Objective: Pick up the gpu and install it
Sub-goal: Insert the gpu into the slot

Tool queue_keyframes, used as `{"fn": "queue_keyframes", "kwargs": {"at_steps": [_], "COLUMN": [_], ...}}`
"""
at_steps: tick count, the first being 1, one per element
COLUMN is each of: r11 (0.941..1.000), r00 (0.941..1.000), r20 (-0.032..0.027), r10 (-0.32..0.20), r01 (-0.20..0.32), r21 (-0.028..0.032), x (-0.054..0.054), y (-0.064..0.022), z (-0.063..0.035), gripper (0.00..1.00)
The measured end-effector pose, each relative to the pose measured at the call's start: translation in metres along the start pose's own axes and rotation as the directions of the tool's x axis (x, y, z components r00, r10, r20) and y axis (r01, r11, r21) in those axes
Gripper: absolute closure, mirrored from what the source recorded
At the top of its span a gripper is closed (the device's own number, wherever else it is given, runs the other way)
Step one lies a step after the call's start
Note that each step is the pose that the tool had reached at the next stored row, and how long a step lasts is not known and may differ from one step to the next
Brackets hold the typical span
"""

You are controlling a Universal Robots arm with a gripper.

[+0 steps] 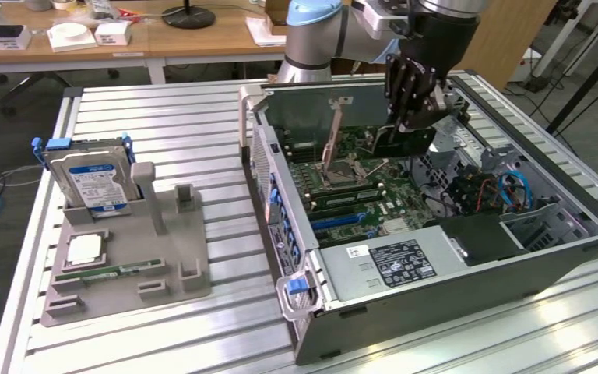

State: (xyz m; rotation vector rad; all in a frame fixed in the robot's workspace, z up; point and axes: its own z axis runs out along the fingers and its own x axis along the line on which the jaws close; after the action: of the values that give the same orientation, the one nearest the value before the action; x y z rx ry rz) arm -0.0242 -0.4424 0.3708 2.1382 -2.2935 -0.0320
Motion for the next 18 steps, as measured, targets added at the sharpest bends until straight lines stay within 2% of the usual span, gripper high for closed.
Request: {"fn": "queue_keyframes", "kwargs": {"at_steps": [5, 13, 18], "r11": [1.0, 1.0, 0.9999], "r00": [1.0, 1.0, 1.0], "r20": [0.0, 0.0, 0.0004], "r10": [0.0, -0.008, -0.009], "r01": [0.0, 0.008, 0.009], "r21": [0.0, 0.0, 0.0063], "x": [0.0002, 0.0002, 0.0003], "y": [0.0032, 0.0032, 0.0036], "z": [0.0014, 0.0021, 0.004], "gripper": [0.74, 0.74, 0.74]}}
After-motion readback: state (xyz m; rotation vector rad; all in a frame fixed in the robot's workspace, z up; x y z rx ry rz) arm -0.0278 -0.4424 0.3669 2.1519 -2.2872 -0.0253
